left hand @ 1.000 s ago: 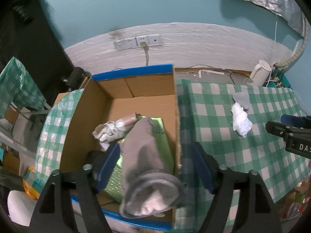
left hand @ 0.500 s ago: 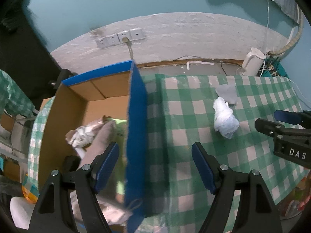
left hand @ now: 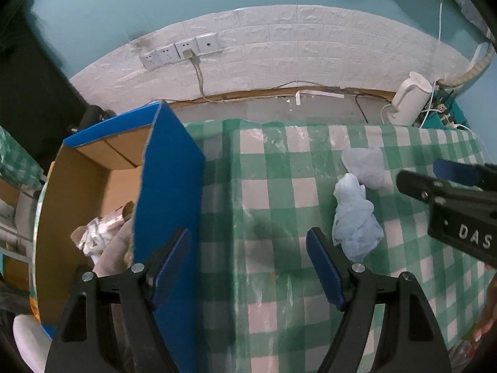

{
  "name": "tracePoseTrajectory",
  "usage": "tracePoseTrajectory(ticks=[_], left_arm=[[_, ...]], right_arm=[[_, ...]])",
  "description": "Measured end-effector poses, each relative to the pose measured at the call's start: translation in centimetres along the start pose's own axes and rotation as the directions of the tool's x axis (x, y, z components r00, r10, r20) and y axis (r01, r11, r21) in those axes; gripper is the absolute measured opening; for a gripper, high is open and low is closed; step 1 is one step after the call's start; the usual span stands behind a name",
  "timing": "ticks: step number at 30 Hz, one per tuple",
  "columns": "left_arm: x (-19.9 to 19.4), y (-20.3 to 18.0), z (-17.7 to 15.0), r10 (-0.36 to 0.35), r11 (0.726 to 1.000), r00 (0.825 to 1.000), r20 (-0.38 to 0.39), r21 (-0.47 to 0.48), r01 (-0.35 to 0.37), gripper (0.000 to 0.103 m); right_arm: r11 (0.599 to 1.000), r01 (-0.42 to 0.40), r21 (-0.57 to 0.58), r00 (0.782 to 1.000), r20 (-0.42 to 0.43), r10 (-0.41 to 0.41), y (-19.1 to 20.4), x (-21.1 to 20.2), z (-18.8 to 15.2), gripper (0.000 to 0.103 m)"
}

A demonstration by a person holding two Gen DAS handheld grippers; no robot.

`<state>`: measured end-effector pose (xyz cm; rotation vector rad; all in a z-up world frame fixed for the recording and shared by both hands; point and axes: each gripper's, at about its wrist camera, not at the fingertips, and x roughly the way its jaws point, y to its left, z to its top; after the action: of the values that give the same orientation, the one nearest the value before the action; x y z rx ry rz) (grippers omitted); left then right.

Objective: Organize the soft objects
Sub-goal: 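Close the right tool on the light blue sock while the left tool approaches the white cloth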

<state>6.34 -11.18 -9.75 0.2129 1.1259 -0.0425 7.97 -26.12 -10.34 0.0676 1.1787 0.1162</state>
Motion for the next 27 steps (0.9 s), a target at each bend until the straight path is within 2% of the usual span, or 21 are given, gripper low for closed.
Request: tracePoseTrajectory(ticks=[11, 20, 22, 23, 27], left_arm=[[3.5, -0.8, 2.7, 0.019, 1.0, 0.999, -0.028, -0.011, -0.019, 0.078], [5.4, -1.4, 3.3, 0.013, 1.0, 0.998, -0.06, -0.009, -0.013, 0.078], [5.7, -1.5, 3.3, 0.008, 1.0, 0.998, -0.068, -0.006, -0.008, 0.078], [5.8, -1.6, 3.3, 0.006, 1.0, 0.997, -0.071, -0.005, -0.006, 0.078], [6.0, -2.1, 3.0, -0.006, 1.0, 0.997, -0.079, -0.002, 0.006, 0.078]], right_arm=[[0.999, -0.002, -0.035, 1.0, -0.017, 0.002, 0.2, 4.3, 2.9, 0.061], [0.999, -0.007, -0.052, 0.999, -0.042, 0.004, 0.1, 7.1, 3.1, 0.061], [0.999, -0.019, -0.042, 0.998, -0.06, 0.016, -0.2, 7.5, 2.8, 0.058], [0.999, -0.03, -0.035, 0.997, -0.071, 0.027, -0.4, 7.6, 2.6, 0.049], [0.999, -0.04, 0.005, 0.997, -0.073, 0.04, -1.4, 7.3, 1.8, 0.04]])
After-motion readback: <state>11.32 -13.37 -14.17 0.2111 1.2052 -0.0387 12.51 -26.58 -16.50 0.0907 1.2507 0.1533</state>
